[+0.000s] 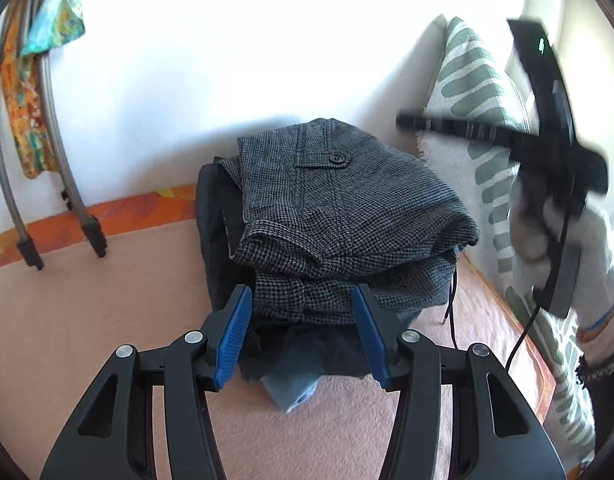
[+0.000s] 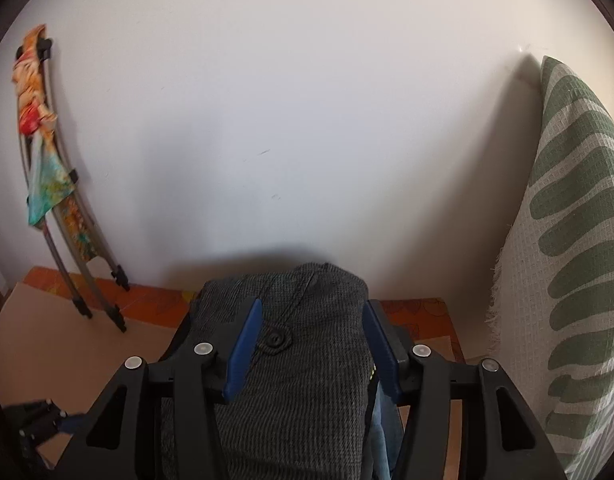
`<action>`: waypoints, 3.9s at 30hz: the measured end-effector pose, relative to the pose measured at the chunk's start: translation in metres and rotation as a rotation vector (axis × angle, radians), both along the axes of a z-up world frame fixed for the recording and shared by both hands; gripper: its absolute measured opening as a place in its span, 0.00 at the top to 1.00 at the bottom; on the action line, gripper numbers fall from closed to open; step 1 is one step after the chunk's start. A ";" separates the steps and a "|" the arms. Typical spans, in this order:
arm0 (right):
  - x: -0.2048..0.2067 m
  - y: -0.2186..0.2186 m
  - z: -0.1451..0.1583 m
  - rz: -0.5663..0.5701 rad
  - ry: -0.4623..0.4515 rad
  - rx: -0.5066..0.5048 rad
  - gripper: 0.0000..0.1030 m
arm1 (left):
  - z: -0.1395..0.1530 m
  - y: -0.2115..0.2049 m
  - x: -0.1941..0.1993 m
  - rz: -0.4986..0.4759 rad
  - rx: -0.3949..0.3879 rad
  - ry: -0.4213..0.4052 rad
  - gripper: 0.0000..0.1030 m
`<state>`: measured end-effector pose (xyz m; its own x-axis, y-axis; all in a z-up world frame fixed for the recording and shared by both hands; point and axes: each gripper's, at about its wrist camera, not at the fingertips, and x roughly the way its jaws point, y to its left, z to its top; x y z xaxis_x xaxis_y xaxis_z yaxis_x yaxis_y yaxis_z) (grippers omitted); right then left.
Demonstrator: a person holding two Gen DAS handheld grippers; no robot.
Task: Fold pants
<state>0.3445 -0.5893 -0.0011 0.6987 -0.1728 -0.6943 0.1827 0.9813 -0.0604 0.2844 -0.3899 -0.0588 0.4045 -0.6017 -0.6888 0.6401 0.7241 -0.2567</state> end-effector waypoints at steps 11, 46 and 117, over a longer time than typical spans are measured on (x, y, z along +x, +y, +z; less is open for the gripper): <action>-0.062 -0.037 -0.092 -0.052 0.008 0.088 0.66 | -0.004 0.013 0.002 0.022 0.029 0.016 0.48; -0.294 0.113 0.077 -0.237 -0.165 0.002 0.00 | 0.109 0.107 -0.156 0.009 -0.031 -0.187 0.23; -0.359 0.167 0.087 -0.329 -0.224 -0.004 0.00 | 0.108 0.152 -0.212 0.098 -0.013 -0.220 0.14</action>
<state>-0.0140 -0.4224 0.0855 0.7398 -0.4150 -0.5296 0.4963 0.8681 0.0129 0.0723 -0.2379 0.0490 0.6006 -0.5606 -0.5701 0.6087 0.7829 -0.1287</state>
